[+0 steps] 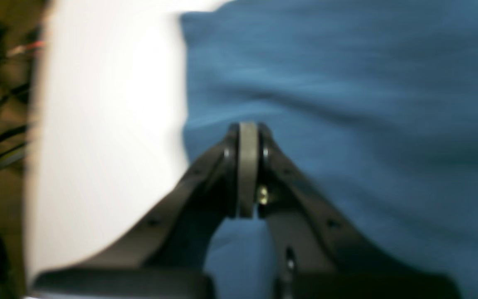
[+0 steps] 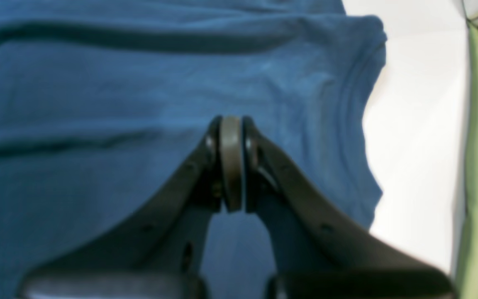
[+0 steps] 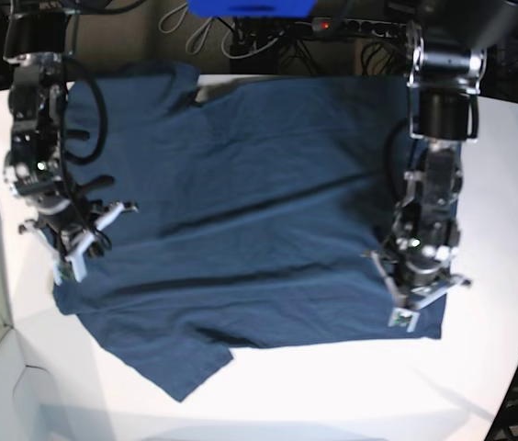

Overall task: Layout the t-shirt on the table in an organized manner, then fold the t-shirt properly
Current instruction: 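Slide both grippers along the shirt edges toward the collar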

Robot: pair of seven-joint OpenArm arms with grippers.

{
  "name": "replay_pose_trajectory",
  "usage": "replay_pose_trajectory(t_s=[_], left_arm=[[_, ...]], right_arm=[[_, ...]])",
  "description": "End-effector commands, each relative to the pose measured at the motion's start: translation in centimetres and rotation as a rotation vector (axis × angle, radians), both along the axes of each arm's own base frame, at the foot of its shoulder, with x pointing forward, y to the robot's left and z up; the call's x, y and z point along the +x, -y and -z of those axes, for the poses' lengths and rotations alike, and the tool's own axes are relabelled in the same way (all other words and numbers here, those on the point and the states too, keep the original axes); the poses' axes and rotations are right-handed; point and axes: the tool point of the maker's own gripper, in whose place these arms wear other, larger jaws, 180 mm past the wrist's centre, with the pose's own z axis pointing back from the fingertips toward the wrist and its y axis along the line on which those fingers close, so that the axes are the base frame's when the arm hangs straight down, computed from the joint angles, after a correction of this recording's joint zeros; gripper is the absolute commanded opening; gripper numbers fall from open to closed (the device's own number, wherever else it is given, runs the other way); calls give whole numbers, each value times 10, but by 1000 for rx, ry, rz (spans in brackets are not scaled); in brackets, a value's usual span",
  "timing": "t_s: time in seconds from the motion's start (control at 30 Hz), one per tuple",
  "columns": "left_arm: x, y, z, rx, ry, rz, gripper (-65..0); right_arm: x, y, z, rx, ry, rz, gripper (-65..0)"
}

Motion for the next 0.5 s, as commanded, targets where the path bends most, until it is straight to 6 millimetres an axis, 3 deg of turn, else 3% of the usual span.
replay_pose_trajectory(t_s=[0.0,0.17,0.27,0.47], left_arm=[[15,-10,-10,28,28,-7,-650],[32,-5,22,38,2,62,-650],[32,-23,39,43,-34,50,-650],[53,-40,38,10,24,55,-650]], right_arm=[[1,8,-15,-20,47,11,-650],[-18,25,-23,-39,60,55,-650],[-28,42,-25,-53,51,102,-650],[-47,65,-17,-75,11,157,-650]])
